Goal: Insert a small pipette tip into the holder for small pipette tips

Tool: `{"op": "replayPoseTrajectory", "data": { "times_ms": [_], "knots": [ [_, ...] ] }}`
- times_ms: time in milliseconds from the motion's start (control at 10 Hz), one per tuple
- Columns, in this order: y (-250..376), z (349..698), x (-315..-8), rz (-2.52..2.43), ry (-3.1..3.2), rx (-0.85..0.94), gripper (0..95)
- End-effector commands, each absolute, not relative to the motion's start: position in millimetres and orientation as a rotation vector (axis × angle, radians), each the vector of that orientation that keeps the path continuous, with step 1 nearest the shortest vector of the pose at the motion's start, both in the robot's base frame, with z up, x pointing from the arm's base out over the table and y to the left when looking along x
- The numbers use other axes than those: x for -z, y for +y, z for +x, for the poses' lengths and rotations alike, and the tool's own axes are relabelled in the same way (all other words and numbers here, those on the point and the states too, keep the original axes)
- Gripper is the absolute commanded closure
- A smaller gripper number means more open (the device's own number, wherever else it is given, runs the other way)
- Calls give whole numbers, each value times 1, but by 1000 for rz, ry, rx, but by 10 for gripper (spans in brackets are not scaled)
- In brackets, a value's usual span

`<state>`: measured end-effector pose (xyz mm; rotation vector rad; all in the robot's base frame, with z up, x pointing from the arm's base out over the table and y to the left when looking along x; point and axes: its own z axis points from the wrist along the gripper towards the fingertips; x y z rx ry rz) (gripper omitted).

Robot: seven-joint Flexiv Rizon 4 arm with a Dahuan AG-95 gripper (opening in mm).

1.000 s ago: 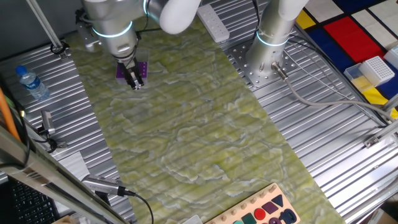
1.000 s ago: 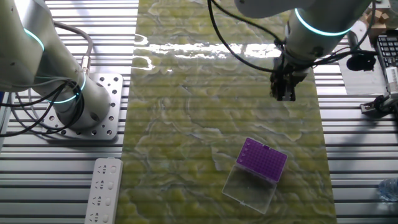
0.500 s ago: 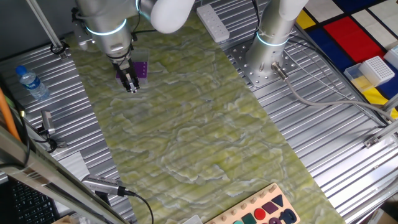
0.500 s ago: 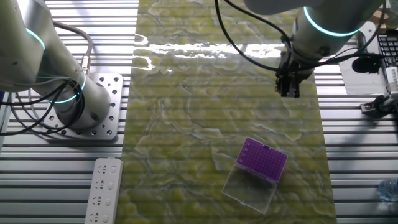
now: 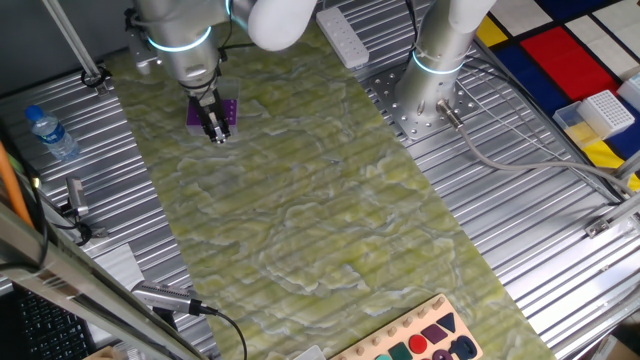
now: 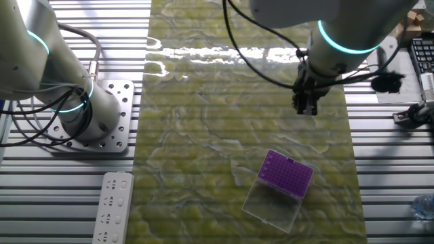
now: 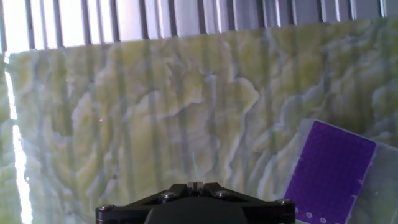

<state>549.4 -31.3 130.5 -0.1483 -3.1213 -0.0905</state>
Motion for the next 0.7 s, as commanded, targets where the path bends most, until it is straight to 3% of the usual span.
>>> {"op": "replayPoseTrajectory", "data": {
  "times_ms": [100,700],
  "knots": [
    [-32,548,-129,-150,-3118,97,950],
    [-32,548,-129,-126,-3116,98,950]
  ]
}}
